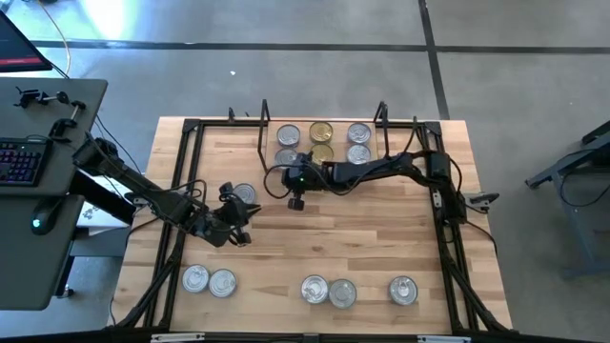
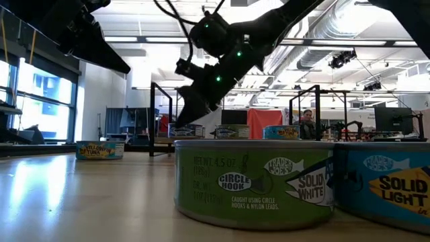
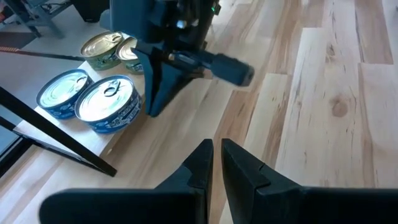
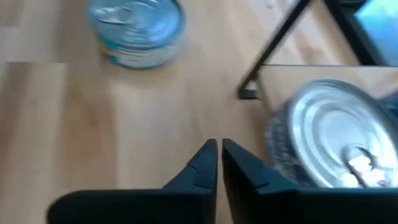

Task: Stack canned seafood by type on shelf
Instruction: Put the top blue tuna can on the shelf aligned with the other blue tuna can

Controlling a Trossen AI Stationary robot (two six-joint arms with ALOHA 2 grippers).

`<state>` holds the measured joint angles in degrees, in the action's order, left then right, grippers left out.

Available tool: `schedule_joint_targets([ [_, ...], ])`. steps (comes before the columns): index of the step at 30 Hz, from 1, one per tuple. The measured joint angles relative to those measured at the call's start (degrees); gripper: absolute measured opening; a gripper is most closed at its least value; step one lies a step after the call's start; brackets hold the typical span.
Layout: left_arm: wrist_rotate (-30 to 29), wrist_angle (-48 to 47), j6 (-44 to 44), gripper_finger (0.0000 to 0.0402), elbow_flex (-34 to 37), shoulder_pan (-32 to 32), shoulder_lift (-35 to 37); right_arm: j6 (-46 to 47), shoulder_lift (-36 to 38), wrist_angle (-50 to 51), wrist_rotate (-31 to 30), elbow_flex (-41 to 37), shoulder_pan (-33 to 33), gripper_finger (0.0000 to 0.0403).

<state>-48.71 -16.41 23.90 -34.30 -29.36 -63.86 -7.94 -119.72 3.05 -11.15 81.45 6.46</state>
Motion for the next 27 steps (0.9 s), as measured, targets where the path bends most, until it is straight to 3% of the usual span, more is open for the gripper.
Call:
schedule_joint_targets([
  [5,-0.01,2.35,-0.02,0.0023,1.92,0.0,0.0,0.2,-0.05,-0.38,-5.91,0.0,0.28,0.0018],
  [12,0.11,6.69,-0.02,0.0023,4.59,0.0,0.0,0.14,-0.07,-0.34,-8.25,0.0,0.42,0.0023],
  [17,0.13,7.38,-0.46,0.0023,4.59,0.0,0.0,-0.02,0.04,-0.09,-13.17,-0.02,0.39,0.0023],
  [27,0.13,7.35,-0.48,0.0023,4.59,0.0,0.0,-1.22,0.13,-0.57,-15.91,-0.04,0.26,0.0023],
])
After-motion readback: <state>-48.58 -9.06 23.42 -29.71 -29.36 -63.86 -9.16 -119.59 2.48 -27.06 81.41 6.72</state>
